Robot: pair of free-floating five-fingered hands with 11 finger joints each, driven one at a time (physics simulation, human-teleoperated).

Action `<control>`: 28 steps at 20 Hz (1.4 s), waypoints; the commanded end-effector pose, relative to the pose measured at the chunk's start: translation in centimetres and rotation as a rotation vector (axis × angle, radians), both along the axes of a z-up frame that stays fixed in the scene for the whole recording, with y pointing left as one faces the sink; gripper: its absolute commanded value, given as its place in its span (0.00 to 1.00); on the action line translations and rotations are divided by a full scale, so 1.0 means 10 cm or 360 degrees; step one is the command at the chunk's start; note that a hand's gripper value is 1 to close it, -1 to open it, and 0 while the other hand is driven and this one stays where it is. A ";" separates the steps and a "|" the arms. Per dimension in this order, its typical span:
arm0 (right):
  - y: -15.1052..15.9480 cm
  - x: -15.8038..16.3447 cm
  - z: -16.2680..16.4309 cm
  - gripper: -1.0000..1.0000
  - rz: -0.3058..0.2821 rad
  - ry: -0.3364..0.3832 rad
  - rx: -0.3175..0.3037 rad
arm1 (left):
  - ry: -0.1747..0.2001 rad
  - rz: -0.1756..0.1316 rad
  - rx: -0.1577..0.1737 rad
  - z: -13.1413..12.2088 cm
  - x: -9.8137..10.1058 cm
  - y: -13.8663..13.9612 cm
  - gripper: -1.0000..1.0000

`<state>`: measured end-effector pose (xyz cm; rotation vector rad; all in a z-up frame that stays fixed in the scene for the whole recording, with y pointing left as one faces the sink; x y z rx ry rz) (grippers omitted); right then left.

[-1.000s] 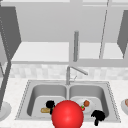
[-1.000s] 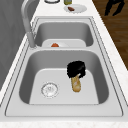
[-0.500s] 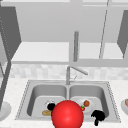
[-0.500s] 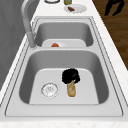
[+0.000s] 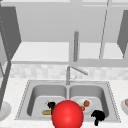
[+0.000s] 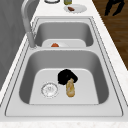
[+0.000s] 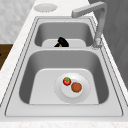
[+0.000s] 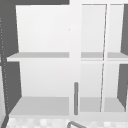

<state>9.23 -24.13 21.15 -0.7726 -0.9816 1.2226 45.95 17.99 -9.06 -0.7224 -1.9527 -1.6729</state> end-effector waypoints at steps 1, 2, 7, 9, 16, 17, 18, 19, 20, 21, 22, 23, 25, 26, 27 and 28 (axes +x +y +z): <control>0.00 0.00 0.00 0.50 0.0000 0.0000 0.0000 | -0.0033 -0.0026 -0.0065 -0.31 -0.03 0.03 1.00; 0.00 0.00 0.00 0.50 0.0000 0.0000 0.0000 | -0.0001 -0.0009 -0.0075 -0.31 -0.08 0.03 1.00; 0.00 0.00 0.00 0.50 0.0000 0.0000 0.0000 | -0.0245 0.0080 -0.0030 0.14 -0.29 0.03 0.00; 0.00 0.00 0.00 0.50 0.0000 0.0000 0.0000 | -0.0280 0.0046 -0.0024 0.28 -0.33 0.05 0.00; 0.00 0.00 0.00 0.50 0.0000 0.0000 0.0000 | -0.0388 0.0027 0.0018 0.71 -0.48 0.14 0.00; 0.00 0.00 0.00 0.50 0.0000 0.0000 0.0000 | -0.0393 0.0029 0.0025 0.77 -0.50 0.15 0.00; 0.00 0.00 0.00 0.50 0.0000 0.0000 0.0000 | -0.0392 0.0034 0.0036 0.84 -0.52 0.17 0.00; 0.00 0.00 0.00 0.50 0.0000 0.0000 0.0000 | -0.0394 0.0040 0.0042 0.89 -0.55 0.18 0.00; 0.00 0.00 0.00 0.50 0.0000 0.0000 0.0000 | -0.0391 0.0053 0.0048 0.95 -0.62 0.21 0.00; 0.00 0.00 0.00 0.50 0.0000 0.0000 0.0000 | -0.0392 0.0062 0.0051 1.01 -0.66 0.24 0.00; 0.00 0.00 0.00 0.50 0.0000 0.0000 0.0000 | -0.0377 0.0071 0.0049 1.06 -0.69 0.30 0.00; 0.00 0.00 0.00 0.50 0.0000 0.0000 0.0000 | -0.0373 0.0070 0.0048 1.12 -0.73 0.33 0.00; 0.00 0.00 0.00 0.50 0.0000 0.0000 0.0000 | -0.0348 0.0069 0.0049 1.27 -0.81 0.38 0.00; 0.00 0.00 0.00 0.50 0.0000 0.0000 0.0000 | -0.0346 0.0069 0.0045 1.32 -0.87 0.41 0.00; 0.00 0.00 0.00 0.50 0.0000 0.0000 0.0000 | -0.0351 0.0068 0.0045 1.37 -0.92 0.45 0.00; 0.00 0.00 0.00 0.50 0.0000 0.0000 0.0000 | -0.0358 0.0067 0.0048 1.44 -0.97 0.48 0.00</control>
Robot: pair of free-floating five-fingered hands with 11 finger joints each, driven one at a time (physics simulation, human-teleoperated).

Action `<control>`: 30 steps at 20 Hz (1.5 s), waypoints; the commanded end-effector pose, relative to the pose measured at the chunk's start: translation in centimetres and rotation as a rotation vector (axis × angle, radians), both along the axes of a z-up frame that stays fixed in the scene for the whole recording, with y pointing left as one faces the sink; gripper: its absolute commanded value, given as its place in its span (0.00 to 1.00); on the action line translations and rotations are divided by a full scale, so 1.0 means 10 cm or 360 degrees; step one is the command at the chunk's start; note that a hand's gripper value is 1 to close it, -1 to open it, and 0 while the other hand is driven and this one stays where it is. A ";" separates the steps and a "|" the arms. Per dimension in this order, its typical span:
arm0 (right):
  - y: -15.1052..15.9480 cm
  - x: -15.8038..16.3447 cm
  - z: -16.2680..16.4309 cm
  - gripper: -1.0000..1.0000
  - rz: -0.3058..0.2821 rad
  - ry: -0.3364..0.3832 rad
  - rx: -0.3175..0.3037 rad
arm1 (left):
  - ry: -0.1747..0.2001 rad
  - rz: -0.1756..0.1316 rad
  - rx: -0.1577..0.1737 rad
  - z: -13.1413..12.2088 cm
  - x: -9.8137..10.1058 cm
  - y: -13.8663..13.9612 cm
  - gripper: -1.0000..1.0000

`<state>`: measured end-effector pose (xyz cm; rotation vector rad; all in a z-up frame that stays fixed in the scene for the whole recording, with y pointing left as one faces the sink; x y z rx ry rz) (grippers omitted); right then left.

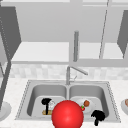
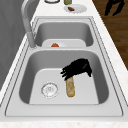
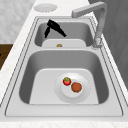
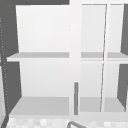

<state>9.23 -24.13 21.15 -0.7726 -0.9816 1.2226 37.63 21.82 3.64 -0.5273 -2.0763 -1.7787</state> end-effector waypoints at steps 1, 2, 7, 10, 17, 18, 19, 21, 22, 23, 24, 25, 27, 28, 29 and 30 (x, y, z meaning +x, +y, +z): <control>0.00 0.00 0.00 0.50 0.0000 0.0000 0.0000 | -0.0050 0.0000 0.0045 0.23 -0.18 0.12 0.00; 0.00 0.00 0.00 0.50 0.0000 0.0000 0.0000 | -0.0052 0.0000 0.0049 0.29 -0.21 0.16 0.00; 0.00 0.00 0.00 0.50 0.0000 0.0000 0.0000 | -0.0081 0.0000 0.0039 0.62 -0.39 0.29 0.00; 0.00 0.00 0.00 0.50 0.0000 0.0000 0.0000 | -0.0100 0.0001 0.0032 0.80 -0.50 0.34 0.00; 0.00 0.00 0.00 0.50 0.0000 0.0000 0.0000 | -0.0121 0.0025 0.0060 1.08 -0.78 0.50 0.00; 0.00 0.00 0.00 0.50 0.0000 0.0000 0.0000 | -0.0116 0.0028 0.0058 1.12 -0.82 0.51 0.00; 0.00 0.00 0.00 0.50 0.0000 0.0000 0.0000 | -0.0114 0.0030 0.0065 1.16 -0.88 0.50 0.00; 0.00 0.00 0.00 0.50 0.0000 0.0000 0.0000 | -0.0123 0.0033 0.0085 1.19 -1.02 0.48 0.00; 0.00 0.00 0.00 0.50 0.0000 0.0000 0.0000 | -0.0126 0.0036 0.0092 1.22 -1.07 0.49 0.00; 0.00 0.00 0.00 0.50 0.0000 0.0000 0.0000 | -0.0126 0.0036 0.0094 1.24 -1.13 0.49 0.00; 0.00 0.00 0.00 0.50 0.0000 0.0000 0.0000 | -0.0124 0.0030 0.0094 1.25 -1.19 0.50 0.00; 0.00 0.00 0.00 0.50 0.0000 0.0000 0.0000 | -0.0125 0.0028 0.0095 1.26 -1.26 0.49 0.00; 0.00 0.00 0.00 0.50 0.0000 0.0000 0.0000 | -0.0126 0.0037 0.0102 1.32 -1.40 0.47 0.00; 0.00 0.00 0.00 0.50 0.0000 0.0000 0.0000 | -0.0124 0.0037 0.0106 1.34 -1.47 0.46 0.00; 0.00 0.00 0.00 0.50 0.0000 0.0000 0.0000 | -0.0124 0.0038 0.0107 1.36 -1.53 0.45 0.00; 0.00 0.00 0.00 0.50 0.0000 0.0000 0.0000 | -0.0127 0.0044 0.0108 1.38 -1.58 0.41 0.00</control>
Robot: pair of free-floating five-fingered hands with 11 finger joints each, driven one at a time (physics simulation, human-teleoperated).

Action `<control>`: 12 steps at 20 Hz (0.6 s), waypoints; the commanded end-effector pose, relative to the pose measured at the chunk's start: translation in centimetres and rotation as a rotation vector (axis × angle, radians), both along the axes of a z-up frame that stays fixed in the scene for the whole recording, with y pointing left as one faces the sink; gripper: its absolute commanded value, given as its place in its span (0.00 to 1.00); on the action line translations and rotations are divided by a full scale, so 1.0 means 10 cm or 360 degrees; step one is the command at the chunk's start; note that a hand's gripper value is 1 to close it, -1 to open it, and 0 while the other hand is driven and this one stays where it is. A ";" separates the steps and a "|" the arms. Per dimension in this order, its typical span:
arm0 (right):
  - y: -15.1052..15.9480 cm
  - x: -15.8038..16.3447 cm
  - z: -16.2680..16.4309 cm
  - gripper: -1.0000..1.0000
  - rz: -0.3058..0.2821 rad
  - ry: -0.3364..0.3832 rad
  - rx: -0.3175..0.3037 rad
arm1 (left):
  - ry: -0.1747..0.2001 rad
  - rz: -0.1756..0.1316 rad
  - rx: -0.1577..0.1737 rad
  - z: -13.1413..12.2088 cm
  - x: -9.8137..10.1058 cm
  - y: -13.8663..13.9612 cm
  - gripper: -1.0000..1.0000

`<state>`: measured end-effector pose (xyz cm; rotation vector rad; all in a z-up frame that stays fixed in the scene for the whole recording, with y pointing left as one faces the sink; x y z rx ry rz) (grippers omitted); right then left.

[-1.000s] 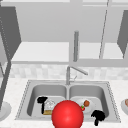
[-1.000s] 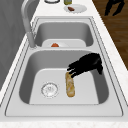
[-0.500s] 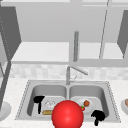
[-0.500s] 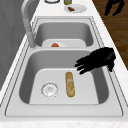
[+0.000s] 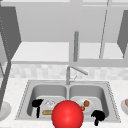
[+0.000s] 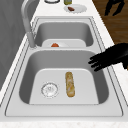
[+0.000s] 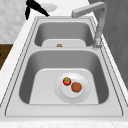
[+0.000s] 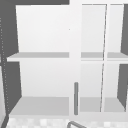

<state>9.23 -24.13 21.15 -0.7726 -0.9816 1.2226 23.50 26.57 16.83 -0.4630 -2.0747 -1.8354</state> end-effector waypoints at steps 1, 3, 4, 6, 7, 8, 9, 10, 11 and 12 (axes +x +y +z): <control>0.00 0.00 0.00 0.50 0.0000 0.0000 0.0000 | -0.0047 0.0027 0.0056 0.09 -0.23 -0.08 0.00; 0.00 0.00 0.00 0.50 0.0000 0.0000 0.0000 | -0.0064 0.0021 0.0051 0.13 -0.33 -0.12 0.00; 0.00 0.00 0.00 0.50 0.0000 0.0000 0.0000 | -0.0073 0.0011 0.0051 0.14 -0.36 -0.14 0.00; 0.00 0.00 0.00 0.50 0.0000 0.0000 0.0000 | -0.0063 0.0004 0.0053 0.14 -0.44 -0.20 0.00; 0.00 0.00 0.00 0.50 0.0000 0.0000 0.0000 | -0.0042 0.0004 0.0053 0.12 -0.47 -0.22 0.00; 0.00 0.00 0.00 0.50 0.0000 0.0000 0.0000 | -0.0008 0.0005 0.0036 0.11 -0.50 -0.23 0.00; 0.00 0.00 0.00 0.50 0.0000 0.0000 0.0000 | -0.0008 0.0005 0.0030 0.09 -0.54 -0.25 0.00; 0.00 0.00 0.00 0.50 0.0000 0.0000 0.0000 | -0.0005 0.0005 0.0027 0.06 -0.59 -0.28 0.00; 0.00 0.00 0.00 0.50 0.0000 0.0000 0.0000 | -0.0004 0.0005 0.0027 0.03 -0.64 -0.31 0.00; 0.00 0.00 0.00 0.50 0.0000 0.0000 0.0000 | 0.0006 0.0005 0.0023 -0.01 -0.69 -0.33 0.00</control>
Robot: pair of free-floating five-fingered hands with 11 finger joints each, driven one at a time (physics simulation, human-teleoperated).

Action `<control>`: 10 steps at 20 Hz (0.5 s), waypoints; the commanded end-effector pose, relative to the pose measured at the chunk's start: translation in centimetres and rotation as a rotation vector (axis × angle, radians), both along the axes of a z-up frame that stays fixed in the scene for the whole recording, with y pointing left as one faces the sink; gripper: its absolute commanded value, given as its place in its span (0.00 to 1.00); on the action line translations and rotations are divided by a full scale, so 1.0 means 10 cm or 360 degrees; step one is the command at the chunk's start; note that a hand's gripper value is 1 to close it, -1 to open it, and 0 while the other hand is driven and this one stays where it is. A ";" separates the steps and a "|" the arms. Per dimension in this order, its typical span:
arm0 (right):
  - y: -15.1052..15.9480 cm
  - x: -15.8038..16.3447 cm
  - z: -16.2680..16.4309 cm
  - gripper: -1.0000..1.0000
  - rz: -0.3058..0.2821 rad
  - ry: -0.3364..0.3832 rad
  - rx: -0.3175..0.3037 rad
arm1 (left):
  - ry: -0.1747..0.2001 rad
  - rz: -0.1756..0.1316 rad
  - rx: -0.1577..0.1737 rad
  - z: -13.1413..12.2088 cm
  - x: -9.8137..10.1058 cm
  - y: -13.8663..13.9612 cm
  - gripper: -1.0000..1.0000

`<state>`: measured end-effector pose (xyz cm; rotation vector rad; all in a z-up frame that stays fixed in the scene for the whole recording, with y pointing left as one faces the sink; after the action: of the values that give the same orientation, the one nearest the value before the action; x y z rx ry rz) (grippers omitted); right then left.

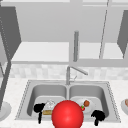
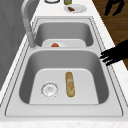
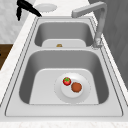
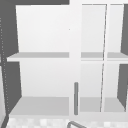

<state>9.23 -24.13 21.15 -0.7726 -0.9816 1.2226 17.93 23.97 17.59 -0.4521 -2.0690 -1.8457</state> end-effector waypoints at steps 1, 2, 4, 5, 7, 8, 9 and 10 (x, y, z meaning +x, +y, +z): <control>0.00 0.00 0.00 0.50 0.0000 0.0000 0.0000 | 0.0016 -0.0003 0.0010 -0.11 -0.19 -0.11 0.00; 0.00 0.00 0.00 0.50 0.0000 0.0000 0.0000 | 0.0014 -0.0008 0.0008 -0.13 -0.26 -0.14 0.00; 0.00 0.00 0.00 0.50 0.0000 0.0000 0.0000 | 0.0000 -0.0010 0.0000 -0.16 -0.39 -0.18 0.00; 0.00 0.00 0.00 0.50 0.0000 0.0000 0.0000 | 0.0001 -0.0006 0.0000 -0.17 -0.44 -0.20 0.00; 0.00 0.00 0.00 0.50 0.0000 0.0000 0.0000 | 0.0002 0.0000 -0.0001 -0.15 -0.54 -0.24 0.00; 0.00 0.00 0.00 0.50 0.0000 0.0000 0.0000 | 0.0002 -0.0002 0.0003 -0.15 -0.59 -0.25 0.00; 0.00 0.00 0.00 0.50 0.0000 0.0000 0.0000 | 0.0003 -0.0006 0.0002 -0.15 -0.64 -0.27 0.00; 0.00 0.00 0.00 0.50 0.0000 0.0000 0.0000 | 0.0003 -0.0010 -0.0001 -0.15 -0.70 -0.26 0.00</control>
<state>9.23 -24.13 21.15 -0.7726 -0.9816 1.2226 12.42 21.62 16.08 -0.4547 -2.0690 -1.8438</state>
